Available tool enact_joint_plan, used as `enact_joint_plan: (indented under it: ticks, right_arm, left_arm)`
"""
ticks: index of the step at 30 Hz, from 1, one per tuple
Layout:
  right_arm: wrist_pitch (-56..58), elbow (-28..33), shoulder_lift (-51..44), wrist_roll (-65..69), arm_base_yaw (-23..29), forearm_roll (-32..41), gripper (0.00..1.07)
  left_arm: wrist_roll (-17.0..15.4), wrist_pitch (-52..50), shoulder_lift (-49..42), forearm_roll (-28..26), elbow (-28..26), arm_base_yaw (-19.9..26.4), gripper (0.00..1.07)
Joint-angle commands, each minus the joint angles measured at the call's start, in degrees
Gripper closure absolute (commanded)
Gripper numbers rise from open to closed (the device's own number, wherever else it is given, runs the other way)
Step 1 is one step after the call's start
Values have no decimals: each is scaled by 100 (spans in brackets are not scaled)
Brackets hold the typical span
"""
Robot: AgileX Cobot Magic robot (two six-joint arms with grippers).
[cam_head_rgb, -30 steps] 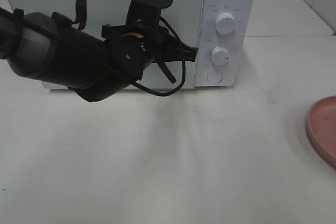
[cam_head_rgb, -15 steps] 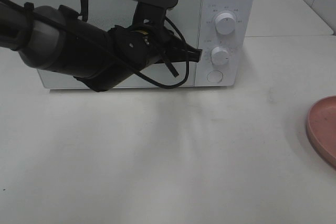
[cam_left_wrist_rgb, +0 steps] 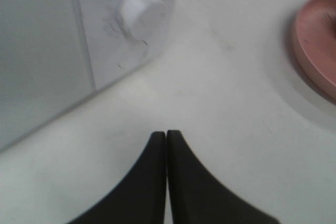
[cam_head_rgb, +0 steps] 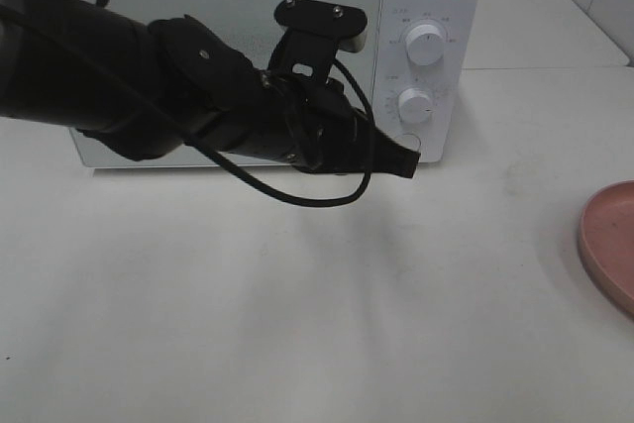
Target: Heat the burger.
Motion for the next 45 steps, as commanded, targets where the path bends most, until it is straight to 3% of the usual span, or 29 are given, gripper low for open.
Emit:
enact_joint_plan:
  ticks: [1, 2, 4, 5, 6, 7, 8, 9, 10, 11, 12, 13, 14, 15, 16, 17, 25, 30, 31, 32, 37, 39, 45]
  right_arm:
    - [-40, -11, -155, -40, -40, 17, 32]
    - [-40, -11, -155, -40, -40, 17, 32]
    - [-40, -11, -155, -40, -40, 17, 32]
    - [-40, -11, -155, -40, -40, 17, 32]
    - [-40, -11, -155, -40, -40, 17, 32]
    - [-40, -11, -155, -40, -40, 17, 32]
    - [-40, -11, -155, -40, -40, 17, 32]
    - [-40, -11, -155, -40, -40, 17, 32]
    - [-40, -11, -155, -40, -40, 17, 32]
    - [-40, -11, -155, -40, -40, 17, 32]
    - [-40, -11, -155, -40, -40, 17, 32]
    - [-40, -11, -155, -40, -40, 17, 32]
    - [-40, -11, -155, -40, -40, 17, 32]
    - [-40, -11, -155, -40, -40, 17, 32]
    - [-40, -11, -155, -40, -40, 17, 32]
    - [-40, -11, -155, -40, -40, 17, 32]
    - [-40, -11, -155, -40, -40, 17, 32]
    - [-40, -11, -155, -40, -40, 17, 32]
    - [-40, -11, -155, -40, -40, 17, 32]
    - [-40, -11, -155, -40, -40, 17, 32]
    - [-40, -11, -155, -40, -40, 17, 32]
    - [-40, -11, -155, -40, -40, 17, 32]
    - [-40, -11, -155, -40, -40, 17, 32]
  left_arm:
    - [-206, 1192, -166, 160, 29, 275, 88]
    - [-206, 1192, -166, 160, 29, 275, 88]
    - [-756, 1874, -292, 561, 29, 527, 57]
    - [-756, 1874, -292, 561, 29, 527, 57]
    - [-1352, 2235, -390, 1060, 29, 705, 27]
    - [-1673, 2458, -441, 1381, 29, 796, 13]
    - [-1673, 2458, -441, 1381, 29, 796, 13]
    - [-2200, 2928, -561, 1971, 29, 963, 2]
    - [-2498, 3151, -619, 2292, 29, 1060, 2]
    - [-2498, 3151, -619, 2292, 29, 1060, 2]
    - [-3008, 3478, -756, 2796, 29, 1232, 2]
    - [-3214, 3633, -831, 3019, 29, 1341, 2]
    - [-3214, 3633, -831, 3019, 29, 1341, 2]
    - [-3678, 3994, -1008, 3346, 29, 1553, 2]
    - [-3678, 3994, -1008, 3346, 29, 1553, 2]
    - [-3994, 4326, -1215, 3564, 29, 1753, 2]
    - [-4137, 5609, -1965, 4211, 29, 2578, 2]
    - [-4395, 6165, -2532, 4400, 29, 3529, 2]
    - [-4395, 6165, -2532, 4400, 29, 3529, 2]
    - [-4435, 6354, -2681, 4521, 29, 3879, 2]
    - [-4435, 6727, -2974, 4813, 57, 4463, 2]
    - [-4532, 6663, -3277, 4824, 298, 4893, 2]
    - [-4538, 6641, -4068, 4876, 1152, 5139, 2]
